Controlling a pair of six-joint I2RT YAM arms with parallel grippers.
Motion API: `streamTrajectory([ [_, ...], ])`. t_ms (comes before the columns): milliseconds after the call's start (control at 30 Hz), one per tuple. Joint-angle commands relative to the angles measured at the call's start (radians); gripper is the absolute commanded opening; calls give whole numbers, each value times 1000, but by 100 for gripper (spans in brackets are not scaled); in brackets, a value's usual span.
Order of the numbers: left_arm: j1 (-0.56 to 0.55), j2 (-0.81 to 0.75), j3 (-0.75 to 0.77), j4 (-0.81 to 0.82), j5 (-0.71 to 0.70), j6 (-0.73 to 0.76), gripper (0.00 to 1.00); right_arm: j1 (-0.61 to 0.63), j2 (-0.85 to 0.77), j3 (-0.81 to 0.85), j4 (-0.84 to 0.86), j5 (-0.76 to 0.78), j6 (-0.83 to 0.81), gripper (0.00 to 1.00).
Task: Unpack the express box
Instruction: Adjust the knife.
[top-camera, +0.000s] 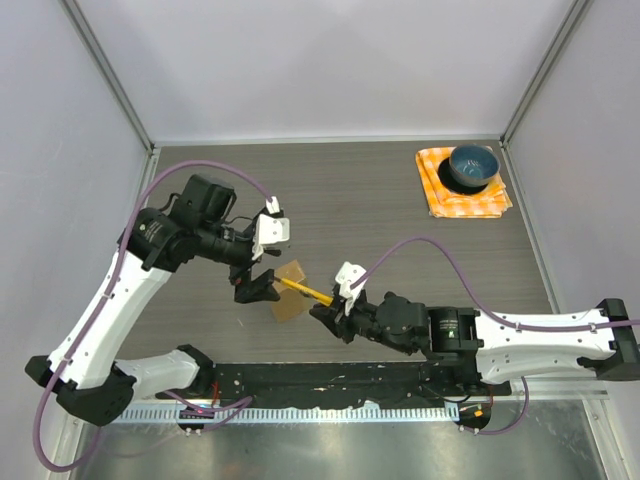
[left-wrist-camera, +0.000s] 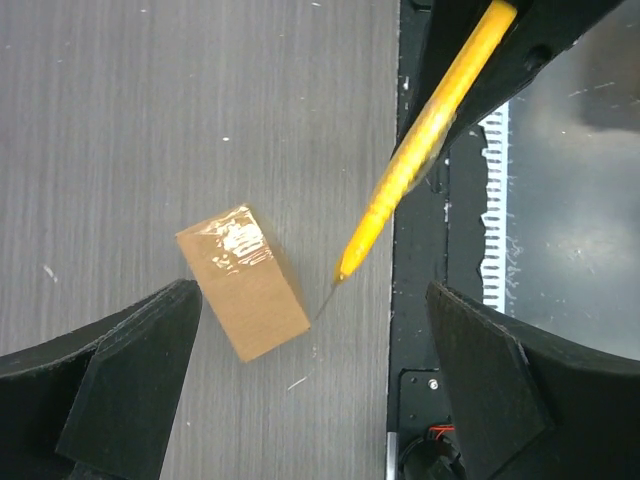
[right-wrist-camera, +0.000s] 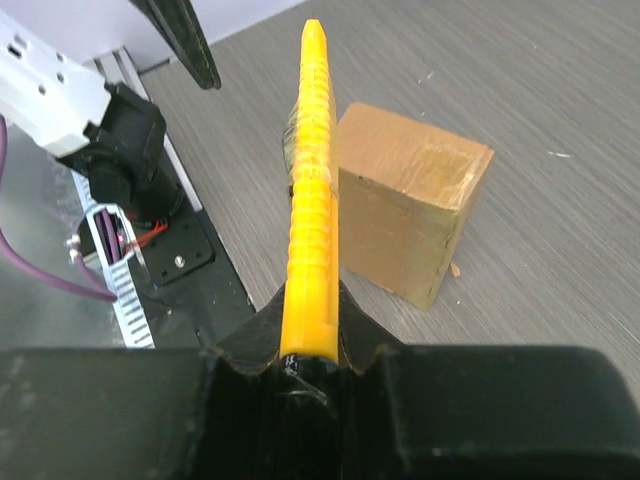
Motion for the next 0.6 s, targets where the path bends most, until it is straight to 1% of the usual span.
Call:
streamTrajectory([
  [0,-13,10,3,-26,87,50,100,-1,18,47,-19,-52,-13,1],
  [67,-16,12,0,-53,90,78,99,-1,18,51,-19,-54,-16,1],
  [167,-33,30,7,-101,104,105,80,-3,20,58,-16,-55,-24,1],
  [200,-48,38,12,-116,105,114,65,-3,20,59,-16,-54,-25,1],
  [233,-56,47,18,-134,114,125,58,-3,18,59,-16,-51,-27,1],
  [267,-64,64,32,-174,119,134,53,-3,17,61,-14,-51,-31,1],
  [300,-76,73,38,-194,124,152,51,-3,18,61,-13,-49,-33,1],
  [367,-85,88,44,-225,128,163,51,-3,17,65,-13,-54,-36,1],
  [467,-93,90,38,-222,113,168,49,-4,15,70,-13,-60,-38,1],
  [533,-95,90,40,-222,107,166,40,-4,9,68,-11,-61,-39,1],
  [567,-96,90,46,-225,98,168,28,-4,6,67,-13,-60,-39,1],
])
